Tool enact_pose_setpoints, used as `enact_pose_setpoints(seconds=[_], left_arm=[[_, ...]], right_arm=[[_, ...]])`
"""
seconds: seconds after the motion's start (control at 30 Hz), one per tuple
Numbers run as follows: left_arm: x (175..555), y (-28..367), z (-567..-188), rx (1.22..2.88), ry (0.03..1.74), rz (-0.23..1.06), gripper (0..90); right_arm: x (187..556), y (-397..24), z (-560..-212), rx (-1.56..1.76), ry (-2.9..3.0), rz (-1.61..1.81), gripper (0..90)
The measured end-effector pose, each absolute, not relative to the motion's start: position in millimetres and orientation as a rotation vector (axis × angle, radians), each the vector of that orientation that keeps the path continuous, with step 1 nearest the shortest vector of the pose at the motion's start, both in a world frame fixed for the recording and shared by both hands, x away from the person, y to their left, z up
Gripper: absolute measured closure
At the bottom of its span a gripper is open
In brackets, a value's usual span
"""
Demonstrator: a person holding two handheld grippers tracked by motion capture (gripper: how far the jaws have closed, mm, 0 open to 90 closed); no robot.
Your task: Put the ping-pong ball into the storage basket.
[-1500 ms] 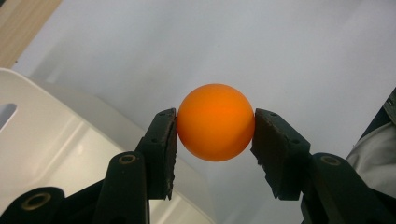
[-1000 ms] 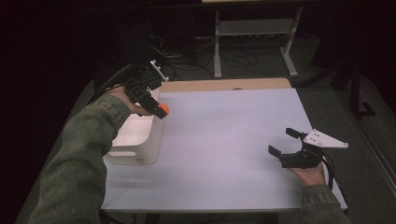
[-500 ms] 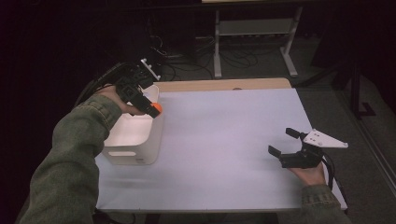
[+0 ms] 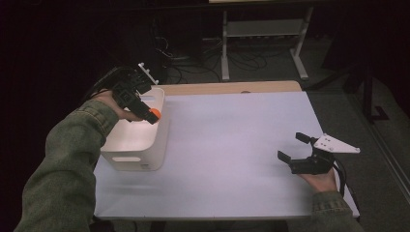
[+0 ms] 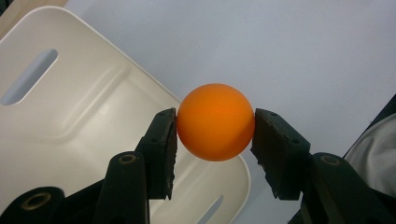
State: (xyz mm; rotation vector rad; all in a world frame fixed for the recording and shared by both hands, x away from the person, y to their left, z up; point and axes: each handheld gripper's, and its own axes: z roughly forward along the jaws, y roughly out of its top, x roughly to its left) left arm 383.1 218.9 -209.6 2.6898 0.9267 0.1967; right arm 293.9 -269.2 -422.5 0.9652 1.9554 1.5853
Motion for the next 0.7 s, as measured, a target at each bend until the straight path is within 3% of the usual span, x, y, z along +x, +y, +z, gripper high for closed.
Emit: enact_pose_setpoints(seconds=[0.7], left_arm=[[379.2, 241.4, -217.9, 2.694, 0.988, 0.206, 50.6]], right_arm=[[294.0, -268.5, -422.8, 0.964, 1.962, 1.582, 0.0]])
